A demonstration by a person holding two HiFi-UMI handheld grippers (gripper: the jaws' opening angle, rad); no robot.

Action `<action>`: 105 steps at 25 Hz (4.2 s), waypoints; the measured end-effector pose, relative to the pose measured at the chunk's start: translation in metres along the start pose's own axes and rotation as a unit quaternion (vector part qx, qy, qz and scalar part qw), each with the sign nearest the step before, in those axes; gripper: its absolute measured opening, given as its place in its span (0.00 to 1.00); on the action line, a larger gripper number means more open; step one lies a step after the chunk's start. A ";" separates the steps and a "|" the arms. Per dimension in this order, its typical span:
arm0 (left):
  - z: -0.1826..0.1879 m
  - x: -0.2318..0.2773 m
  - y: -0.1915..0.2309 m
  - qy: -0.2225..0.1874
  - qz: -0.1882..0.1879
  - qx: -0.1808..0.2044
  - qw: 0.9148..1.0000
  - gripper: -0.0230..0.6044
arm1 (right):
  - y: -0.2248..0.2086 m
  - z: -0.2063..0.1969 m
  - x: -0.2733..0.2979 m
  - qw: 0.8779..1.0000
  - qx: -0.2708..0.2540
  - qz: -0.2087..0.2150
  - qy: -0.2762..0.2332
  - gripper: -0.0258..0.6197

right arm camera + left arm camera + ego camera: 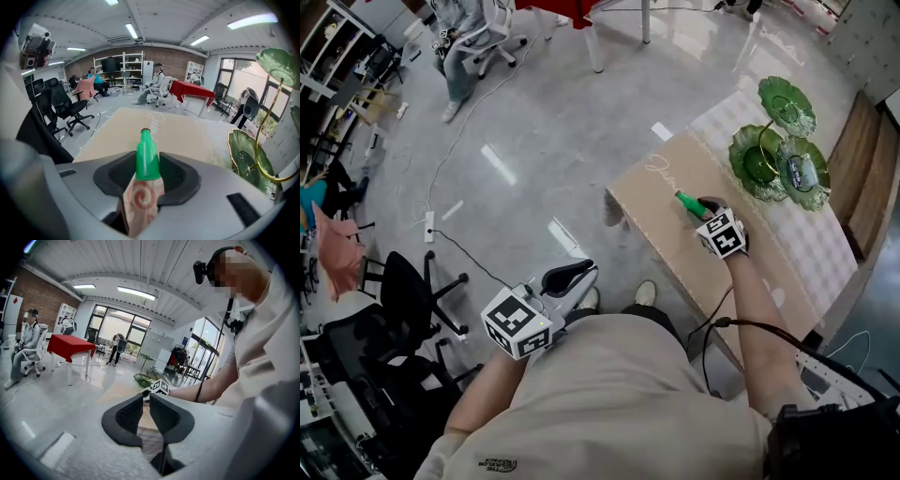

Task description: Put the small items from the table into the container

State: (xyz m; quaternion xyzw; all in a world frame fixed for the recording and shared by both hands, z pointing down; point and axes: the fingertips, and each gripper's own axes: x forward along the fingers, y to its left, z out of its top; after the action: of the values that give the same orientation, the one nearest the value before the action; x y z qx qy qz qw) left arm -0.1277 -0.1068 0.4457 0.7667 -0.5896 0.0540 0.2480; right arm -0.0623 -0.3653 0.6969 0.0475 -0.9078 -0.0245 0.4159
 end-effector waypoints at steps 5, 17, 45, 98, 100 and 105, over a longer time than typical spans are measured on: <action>0.006 0.020 -0.013 0.000 -0.022 0.013 1.000 0.08 | -0.001 0.015 -0.036 0.999 0.018 -0.009 -0.034 0.29; 0.019 0.076 -0.063 0.007 -0.108 0.042 0.993 0.08 | -0.042 0.043 -0.201 0.987 0.094 -0.082 -0.097 0.29; 0.021 0.080 -0.046 0.013 -0.092 0.037 0.995 0.08 | -0.216 -0.017 -0.202 0.958 0.206 -0.201 0.003 0.30; -0.057 -0.107 -0.002 0.045 -0.270 0.076 0.959 0.06 | 0.317 0.096 -0.211 0.944 0.228 -0.166 -0.173 0.06; -0.058 -0.111 -0.001 0.044 -0.269 0.075 0.959 0.07 | 0.322 0.101 -0.207 0.947 0.221 -0.160 -0.170 0.06; -0.061 -0.118 0.001 0.042 -0.270 0.073 0.959 0.07 | 0.332 0.109 -0.201 0.951 0.210 -0.151 -0.168 0.06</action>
State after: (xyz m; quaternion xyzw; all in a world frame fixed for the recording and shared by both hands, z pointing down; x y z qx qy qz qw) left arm -0.1509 0.0238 0.4550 0.9104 -0.3442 0.0605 0.2214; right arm -0.0358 -0.0134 0.5024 0.2657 -0.9313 0.0967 0.2295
